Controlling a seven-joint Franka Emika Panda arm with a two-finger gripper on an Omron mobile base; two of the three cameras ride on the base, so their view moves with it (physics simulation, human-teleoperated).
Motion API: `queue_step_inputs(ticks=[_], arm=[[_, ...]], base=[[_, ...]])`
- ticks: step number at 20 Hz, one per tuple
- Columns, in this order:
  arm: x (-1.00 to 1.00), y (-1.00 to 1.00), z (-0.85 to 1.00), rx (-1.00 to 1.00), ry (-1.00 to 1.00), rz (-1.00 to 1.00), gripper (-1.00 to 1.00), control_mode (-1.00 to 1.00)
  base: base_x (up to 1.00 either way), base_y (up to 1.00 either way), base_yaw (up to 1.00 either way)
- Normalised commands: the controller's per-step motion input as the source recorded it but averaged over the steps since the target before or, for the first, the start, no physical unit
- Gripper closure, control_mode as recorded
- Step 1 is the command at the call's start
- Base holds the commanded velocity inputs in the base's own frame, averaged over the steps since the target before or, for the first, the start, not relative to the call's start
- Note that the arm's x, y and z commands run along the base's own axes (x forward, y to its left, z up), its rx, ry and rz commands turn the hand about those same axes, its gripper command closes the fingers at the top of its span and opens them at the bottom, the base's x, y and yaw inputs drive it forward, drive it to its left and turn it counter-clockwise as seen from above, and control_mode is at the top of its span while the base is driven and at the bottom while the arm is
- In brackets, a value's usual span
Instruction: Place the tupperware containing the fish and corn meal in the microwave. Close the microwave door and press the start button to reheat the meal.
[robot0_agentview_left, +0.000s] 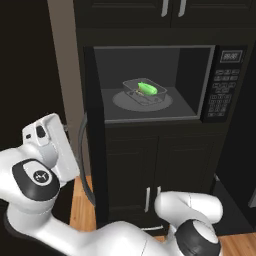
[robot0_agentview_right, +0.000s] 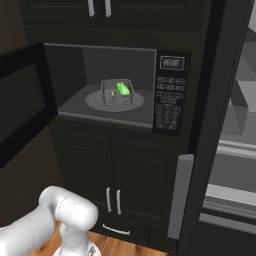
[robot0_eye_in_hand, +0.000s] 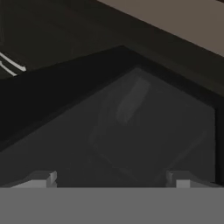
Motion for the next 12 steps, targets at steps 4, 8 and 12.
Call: queue_step_inputs(ticks=[4, 8, 12], arm=[[-0.16, -1.00, -0.01, 0.00, 0.00, -0.05, -1.00, -1.00], [-0.28, -0.99, -0.01, 0.00, 0.00, -0.08, -1.00, -1.00], [-0.13, -0.90, -0.23, 0.00, 0.00, -0.08, -1.00, -1.00]], base=[[0.00, 0.00, 0.00], [0.00, 0.00, 0.00], [0.00, 0.00, 0.00]])
